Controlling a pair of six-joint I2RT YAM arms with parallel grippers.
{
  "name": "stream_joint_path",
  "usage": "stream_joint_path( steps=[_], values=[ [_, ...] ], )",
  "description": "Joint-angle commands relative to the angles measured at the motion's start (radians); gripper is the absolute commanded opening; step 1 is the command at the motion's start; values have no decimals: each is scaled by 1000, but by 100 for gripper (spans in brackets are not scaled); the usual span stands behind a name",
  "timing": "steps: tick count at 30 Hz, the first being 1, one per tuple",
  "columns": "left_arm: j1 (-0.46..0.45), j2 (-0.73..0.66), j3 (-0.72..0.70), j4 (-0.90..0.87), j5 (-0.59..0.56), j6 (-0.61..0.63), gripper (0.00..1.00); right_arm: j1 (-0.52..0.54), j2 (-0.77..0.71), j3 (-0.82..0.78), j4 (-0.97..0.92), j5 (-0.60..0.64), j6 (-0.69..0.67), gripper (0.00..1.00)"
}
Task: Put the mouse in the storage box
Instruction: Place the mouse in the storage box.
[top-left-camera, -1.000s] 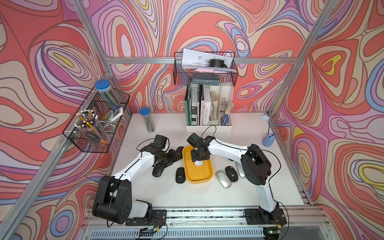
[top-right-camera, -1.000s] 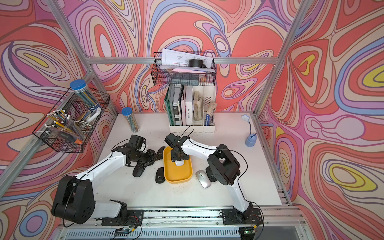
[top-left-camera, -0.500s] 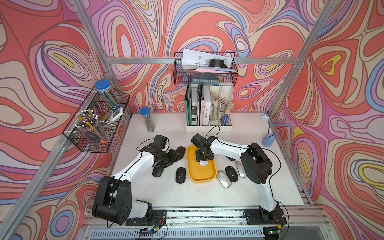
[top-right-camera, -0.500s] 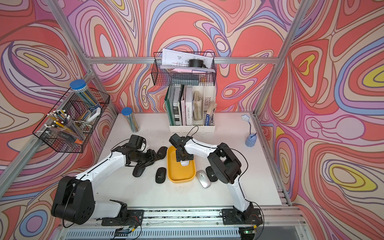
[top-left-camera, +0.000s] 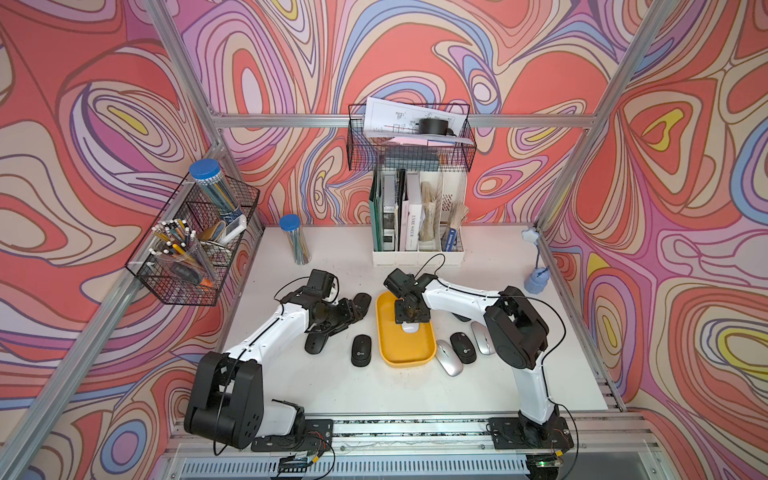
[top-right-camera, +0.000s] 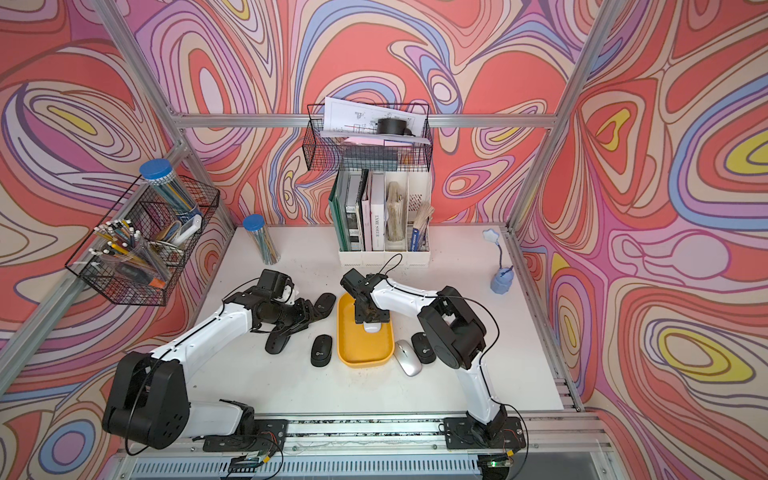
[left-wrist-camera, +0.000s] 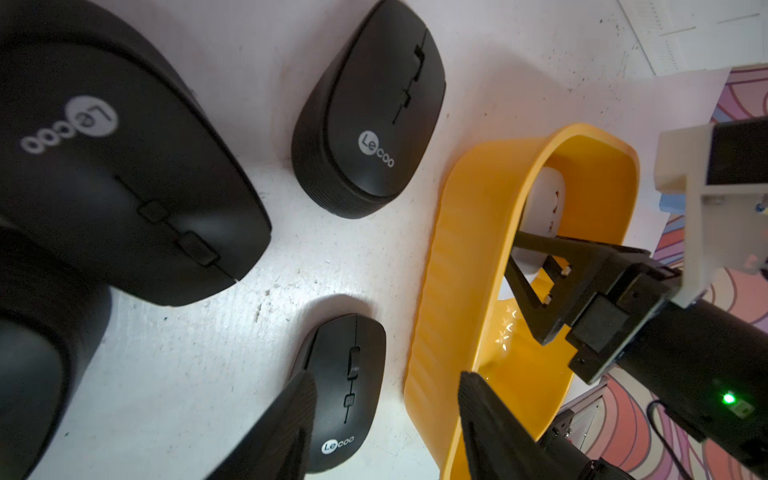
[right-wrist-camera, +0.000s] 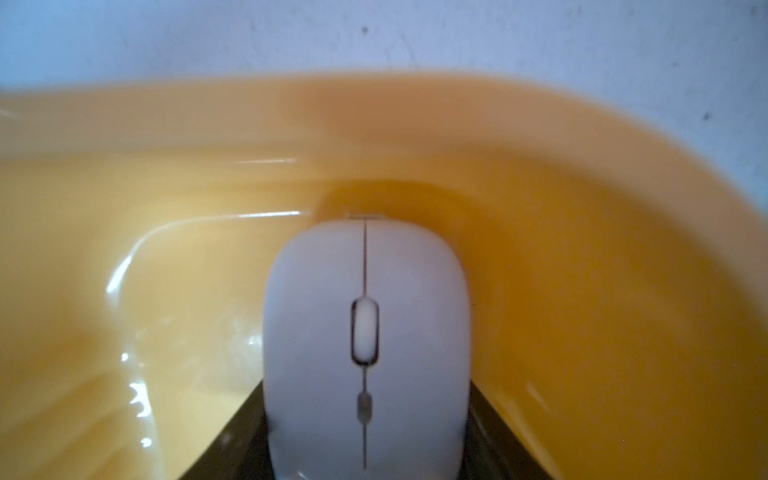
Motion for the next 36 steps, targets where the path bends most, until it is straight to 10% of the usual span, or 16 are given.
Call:
stream_joint_path(
  steps=[1, 23, 36],
  values=[
    [-33, 25, 65, -7, 52, 71, 62, -5, 30, 52, -24, 2, -30, 58],
    [-116, 111, 115, 2, 71, 74, 64, -4, 27, 62, -40, -6, -79, 68],
    [-114, 66, 257, -201, -162, 208, 70, 17, -151, 65, -68, -29, -105, 70]
  ],
)
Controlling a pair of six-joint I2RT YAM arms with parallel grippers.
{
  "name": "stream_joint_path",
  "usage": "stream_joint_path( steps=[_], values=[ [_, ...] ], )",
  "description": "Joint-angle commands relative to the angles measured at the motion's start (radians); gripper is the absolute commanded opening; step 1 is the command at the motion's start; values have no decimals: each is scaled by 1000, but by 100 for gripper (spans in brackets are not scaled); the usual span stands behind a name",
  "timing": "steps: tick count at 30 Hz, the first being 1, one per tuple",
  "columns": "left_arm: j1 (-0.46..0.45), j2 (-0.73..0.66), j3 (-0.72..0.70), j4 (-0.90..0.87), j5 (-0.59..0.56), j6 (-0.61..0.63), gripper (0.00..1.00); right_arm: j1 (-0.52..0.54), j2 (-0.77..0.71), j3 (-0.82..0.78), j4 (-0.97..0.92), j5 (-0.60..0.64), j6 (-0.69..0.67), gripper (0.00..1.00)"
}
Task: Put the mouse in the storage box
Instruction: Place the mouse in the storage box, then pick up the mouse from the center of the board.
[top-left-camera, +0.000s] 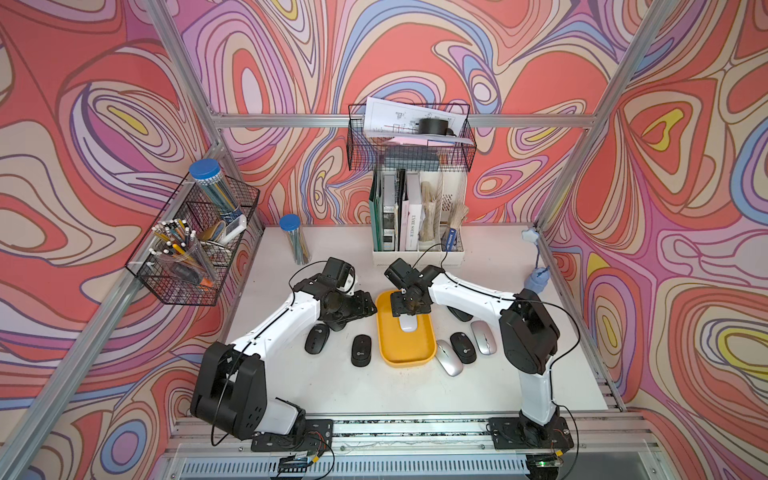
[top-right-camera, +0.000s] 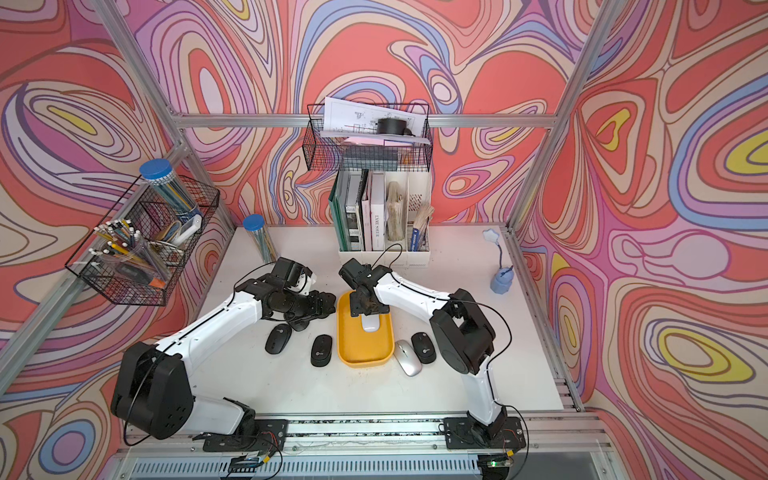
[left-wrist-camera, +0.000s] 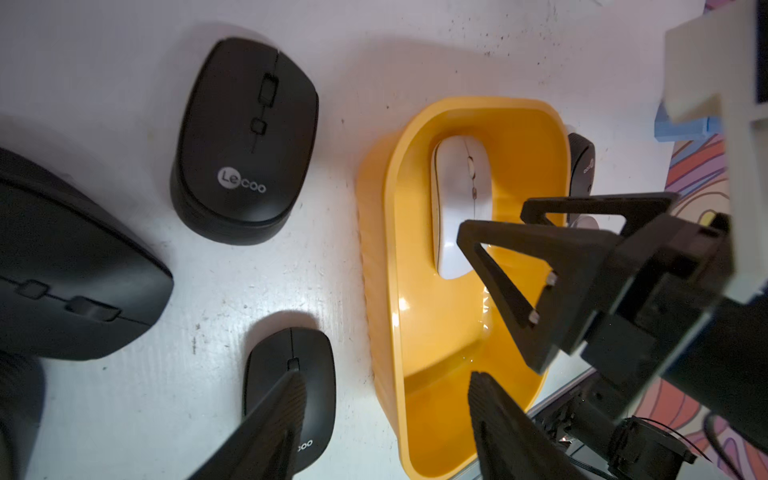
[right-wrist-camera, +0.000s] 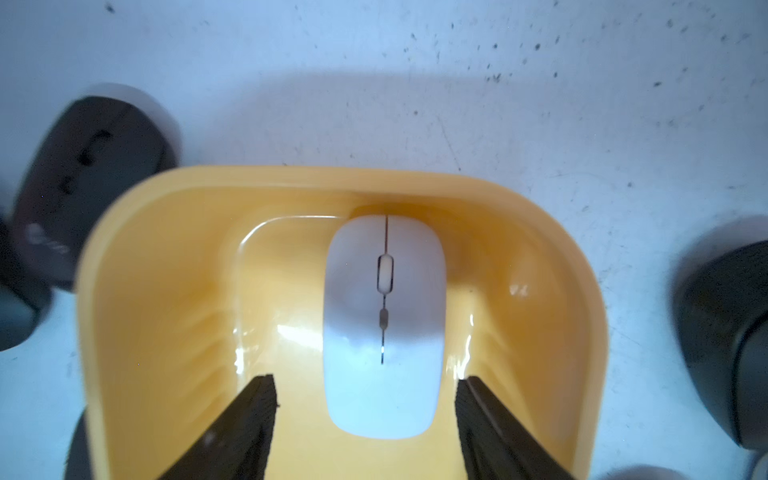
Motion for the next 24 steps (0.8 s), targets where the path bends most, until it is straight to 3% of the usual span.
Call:
stream_joint_path(
  steps=[1, 5, 8, 15, 24],
  values=[
    [-1, 28, 99, -147, -115, 113, 70, 13, -64, 16, -27, -1, -23, 71],
    [-1, 138, 263, -317, -241, 219, 71, 13, -142, -8, -25, 20, -37, 72],
    [8, 183, 308, -324, -324, 263, 74, 14, -194, -22, -16, -11, -89, 73],
    [55, 269, 387, -336, -306, 344, 76, 14, -348, -223, 209, -208, -188, 78],
    [56, 332, 420, -339, -229, 415, 76, 12, -371, -292, 275, -257, -216, 81]
  ],
)
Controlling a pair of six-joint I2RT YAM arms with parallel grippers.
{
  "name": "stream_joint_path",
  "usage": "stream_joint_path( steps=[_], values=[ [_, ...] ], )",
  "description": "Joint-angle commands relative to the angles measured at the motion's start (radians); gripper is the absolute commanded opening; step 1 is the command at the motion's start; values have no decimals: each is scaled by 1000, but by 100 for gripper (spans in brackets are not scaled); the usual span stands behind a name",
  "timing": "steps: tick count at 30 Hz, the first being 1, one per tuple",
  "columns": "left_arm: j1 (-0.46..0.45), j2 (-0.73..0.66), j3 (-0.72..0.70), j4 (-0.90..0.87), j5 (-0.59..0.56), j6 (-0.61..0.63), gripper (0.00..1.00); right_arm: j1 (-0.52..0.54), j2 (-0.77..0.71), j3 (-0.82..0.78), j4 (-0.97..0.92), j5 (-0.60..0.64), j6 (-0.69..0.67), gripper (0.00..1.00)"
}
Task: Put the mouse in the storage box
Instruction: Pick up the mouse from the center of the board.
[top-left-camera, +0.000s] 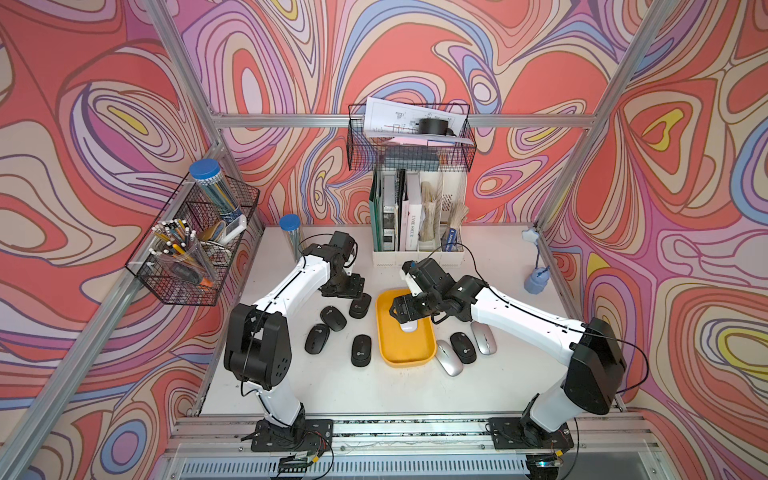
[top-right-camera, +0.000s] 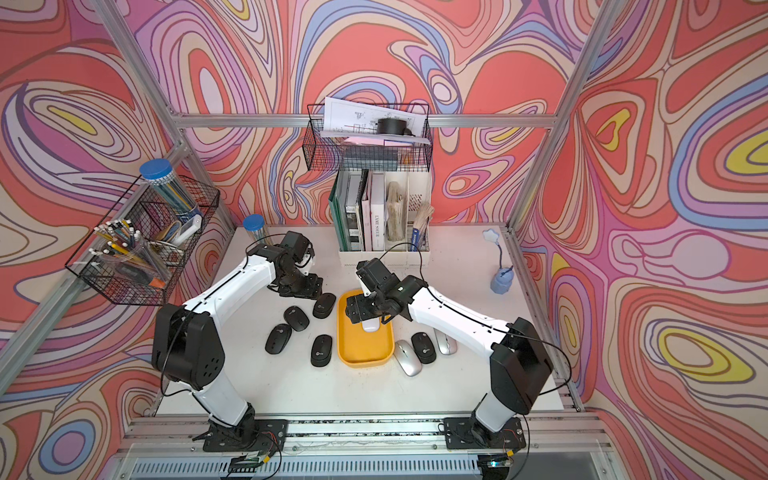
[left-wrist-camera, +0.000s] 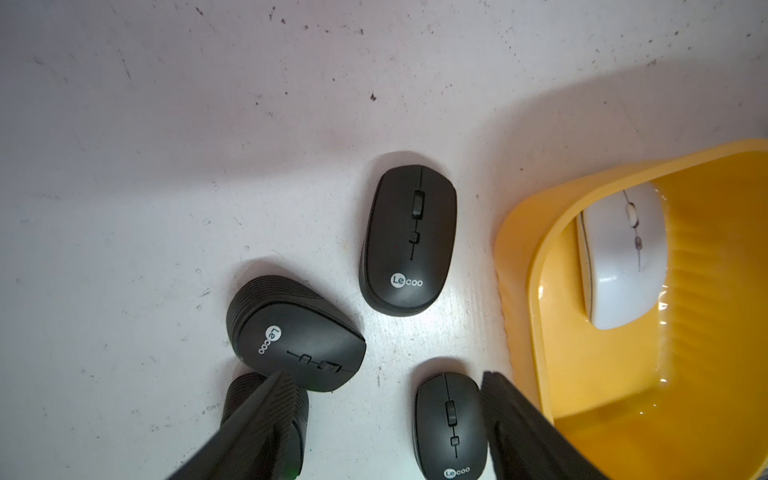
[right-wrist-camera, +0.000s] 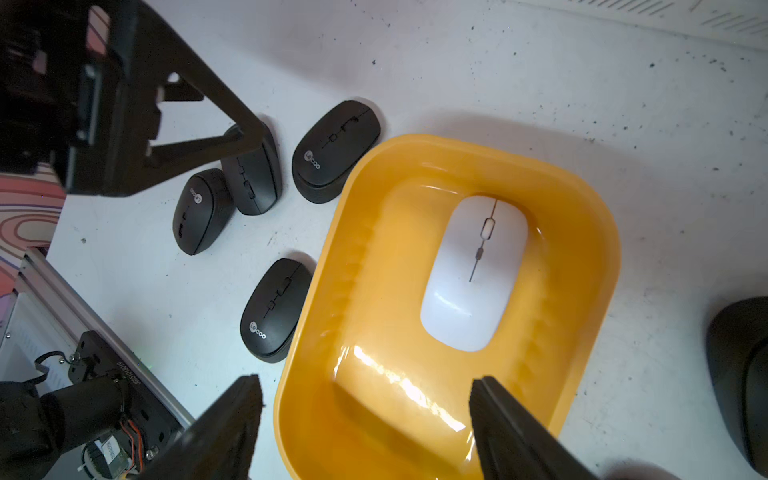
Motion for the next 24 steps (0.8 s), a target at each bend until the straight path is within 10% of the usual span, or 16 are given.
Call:
stream_joint_path(
  steps=[1, 24],
  values=[
    [-2, 40, 34, -39, 36, 57, 76, 1, -4, -22, 77, -41, -19, 82],
    [-23, 263, 118, -59, 41, 77, 82, -11, 52, -67, 142, -7, -64, 81]
  ],
)
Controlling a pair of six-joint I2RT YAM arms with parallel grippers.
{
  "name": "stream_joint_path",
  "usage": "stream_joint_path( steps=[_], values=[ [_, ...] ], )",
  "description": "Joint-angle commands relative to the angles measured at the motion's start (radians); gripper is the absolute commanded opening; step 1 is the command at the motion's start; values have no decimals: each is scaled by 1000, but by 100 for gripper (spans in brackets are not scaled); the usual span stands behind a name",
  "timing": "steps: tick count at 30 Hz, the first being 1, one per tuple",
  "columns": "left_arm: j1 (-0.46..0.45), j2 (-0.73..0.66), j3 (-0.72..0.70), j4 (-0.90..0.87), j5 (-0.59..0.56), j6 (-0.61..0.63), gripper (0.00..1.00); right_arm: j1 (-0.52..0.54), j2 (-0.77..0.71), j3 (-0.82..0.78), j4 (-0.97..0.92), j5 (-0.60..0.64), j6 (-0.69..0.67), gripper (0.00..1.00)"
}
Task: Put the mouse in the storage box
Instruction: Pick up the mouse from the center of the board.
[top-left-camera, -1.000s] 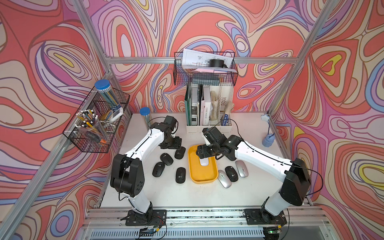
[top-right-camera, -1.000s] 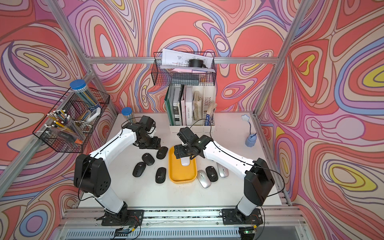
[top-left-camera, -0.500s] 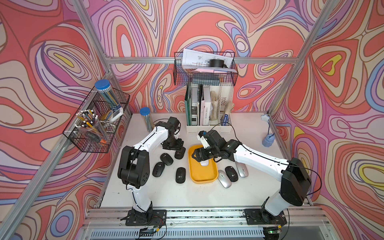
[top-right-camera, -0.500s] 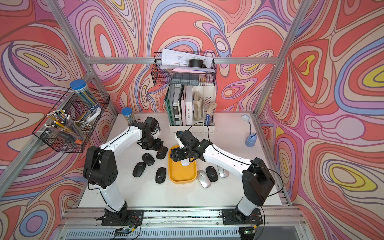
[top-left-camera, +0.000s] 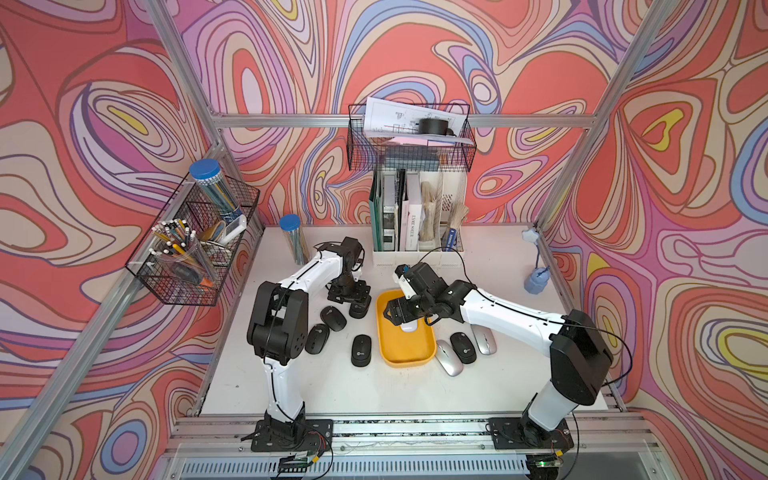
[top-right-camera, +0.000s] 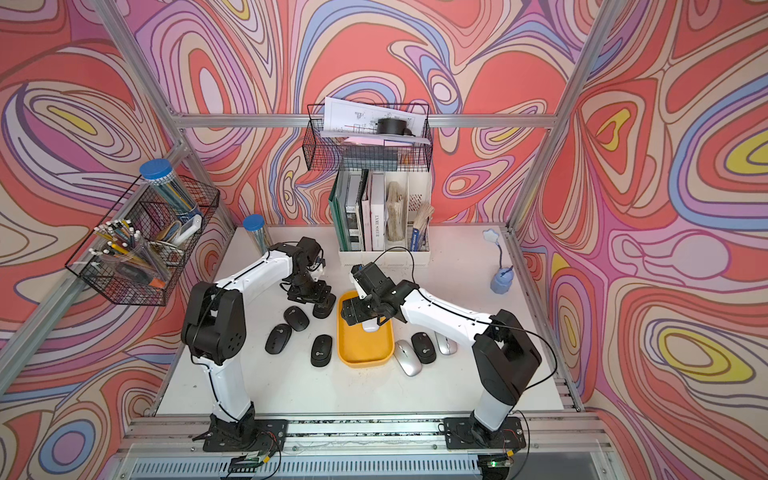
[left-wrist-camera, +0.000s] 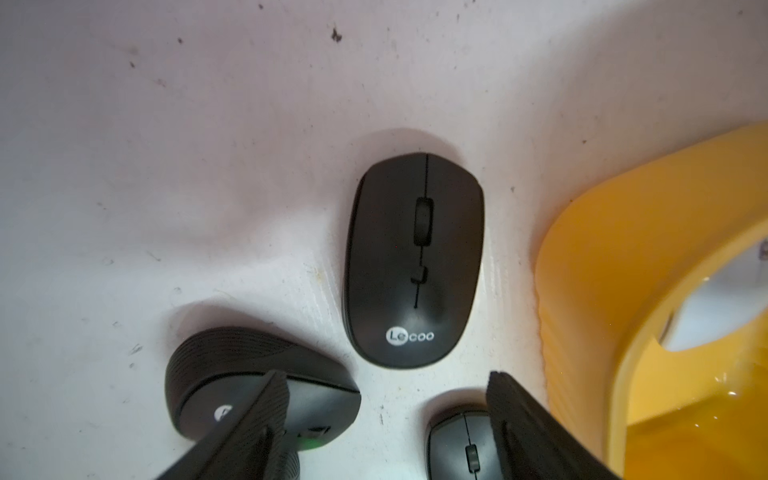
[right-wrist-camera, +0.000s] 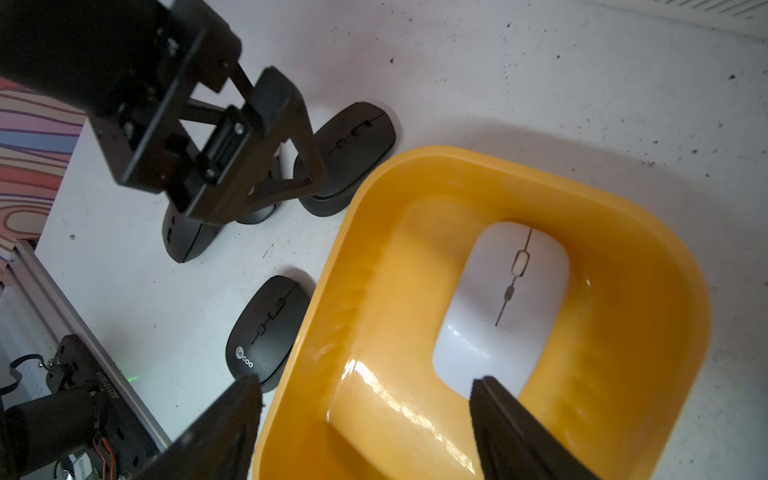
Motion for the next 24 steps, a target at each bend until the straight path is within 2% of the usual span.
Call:
stream_joint_path(
  steps=[1, 9, 24],
  values=[
    [-15, 48, 49, -26, 19, 13, 82, -7, -20, -7, -9, 28, -34, 81],
    [-33, 119, 124, -70, 0, 32, 83, -19, -27, -20, -28, 45, -46, 81],
    [-53, 184, 146, -100, -94, 28, 80, -21, -41, -26, -32, 51, -40, 81]
  ],
)
